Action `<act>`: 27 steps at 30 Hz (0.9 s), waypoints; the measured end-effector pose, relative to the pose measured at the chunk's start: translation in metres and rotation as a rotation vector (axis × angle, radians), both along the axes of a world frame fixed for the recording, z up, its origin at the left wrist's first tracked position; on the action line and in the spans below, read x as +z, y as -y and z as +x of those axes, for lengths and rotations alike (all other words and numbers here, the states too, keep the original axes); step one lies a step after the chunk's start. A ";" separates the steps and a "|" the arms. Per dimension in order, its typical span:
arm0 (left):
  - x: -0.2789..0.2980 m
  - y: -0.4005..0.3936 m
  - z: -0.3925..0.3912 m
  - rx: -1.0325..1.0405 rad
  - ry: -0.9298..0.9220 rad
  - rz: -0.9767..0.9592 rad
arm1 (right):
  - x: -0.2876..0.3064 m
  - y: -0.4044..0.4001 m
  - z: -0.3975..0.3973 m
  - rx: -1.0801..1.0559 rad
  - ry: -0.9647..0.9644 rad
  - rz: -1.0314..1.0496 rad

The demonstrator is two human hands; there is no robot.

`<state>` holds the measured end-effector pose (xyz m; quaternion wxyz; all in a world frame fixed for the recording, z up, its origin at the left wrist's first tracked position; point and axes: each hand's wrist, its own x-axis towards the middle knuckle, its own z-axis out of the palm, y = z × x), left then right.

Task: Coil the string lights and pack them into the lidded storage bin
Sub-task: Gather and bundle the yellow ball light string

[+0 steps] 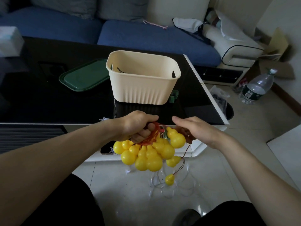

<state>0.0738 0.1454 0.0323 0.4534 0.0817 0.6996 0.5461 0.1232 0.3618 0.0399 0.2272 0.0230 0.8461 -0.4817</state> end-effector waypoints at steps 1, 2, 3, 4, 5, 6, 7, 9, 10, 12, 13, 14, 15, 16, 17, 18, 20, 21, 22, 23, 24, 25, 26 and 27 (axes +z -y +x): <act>-0.001 0.001 -0.001 0.031 -0.005 -0.009 | -0.001 -0.003 0.000 -0.027 -0.007 0.013; -0.001 0.002 -0.002 0.056 -0.014 -0.016 | -0.001 -0.007 0.000 -0.059 -0.024 0.036; -0.001 0.003 -0.003 0.077 -0.024 -0.023 | -0.001 -0.010 0.000 -0.087 -0.045 0.066; -0.001 0.004 -0.003 0.092 -0.034 -0.029 | -0.003 -0.013 -0.001 -0.116 -0.061 0.093; -0.001 0.005 -0.003 0.097 -0.042 -0.037 | -0.004 -0.016 -0.001 -0.140 -0.070 0.117; -0.001 0.005 -0.003 0.097 -0.050 -0.049 | -0.005 -0.018 -0.001 -0.157 -0.075 0.141; -0.001 0.005 -0.002 0.097 -0.061 -0.066 | -0.007 -0.020 -0.001 -0.163 -0.083 0.165; 0.000 0.004 0.000 0.109 -0.093 -0.116 | -0.008 -0.020 -0.001 -0.155 -0.106 0.195; -0.001 0.003 0.001 0.115 -0.114 -0.147 | -0.008 -0.019 0.000 -0.154 -0.126 0.196; -0.002 0.002 0.001 0.114 -0.160 -0.199 | -0.007 -0.015 0.000 -0.187 -0.219 0.198; -0.003 0.002 0.001 0.111 -0.177 -0.216 | -0.006 -0.013 0.000 -0.220 -0.286 0.201; -0.003 0.002 0.001 0.111 -0.184 -0.225 | -0.005 -0.011 -0.001 -0.254 -0.349 0.194; -0.003 0.002 0.001 0.113 -0.183 -0.228 | -0.005 -0.010 -0.002 -0.280 -0.399 0.179; -0.003 0.002 0.001 0.115 -0.175 -0.223 | -0.005 -0.009 -0.002 -0.287 -0.433 0.167; -0.003 0.003 0.000 0.120 -0.162 -0.211 | -0.005 -0.008 -0.002 -0.270 -0.452 0.163; -0.003 0.003 0.000 0.130 -0.143 -0.193 | -0.006 -0.007 -0.002 -0.233 -0.454 0.168; -0.004 0.003 -0.001 0.161 -0.090 -0.141 | -0.007 -0.002 0.000 -0.131 -0.423 0.177; -0.005 0.003 -0.002 0.180 -0.063 -0.115 | -0.007 0.001 0.001 -0.078 -0.398 0.171; -0.006 0.003 -0.003 0.201 -0.038 -0.091 | -0.006 0.004 0.002 -0.032 -0.374 0.162; -0.008 0.003 -0.004 0.221 -0.014 -0.067 | -0.006 0.008 0.003 0.009 -0.357 0.157; -0.008 0.003 -0.005 0.244 0.013 -0.039 | -0.006 0.011 0.004 0.044 -0.347 0.157; -0.009 0.003 -0.005 0.269 0.045 -0.007 | -0.006 0.014 0.004 0.075 -0.340 0.159; -0.008 0.002 -0.005 0.297 0.080 0.029 | -0.007 0.018 0.005 0.103 -0.334 0.163; -0.008 0.001 -0.006 0.325 0.116 0.068 | -0.006 0.021 0.006 0.129 -0.330 0.171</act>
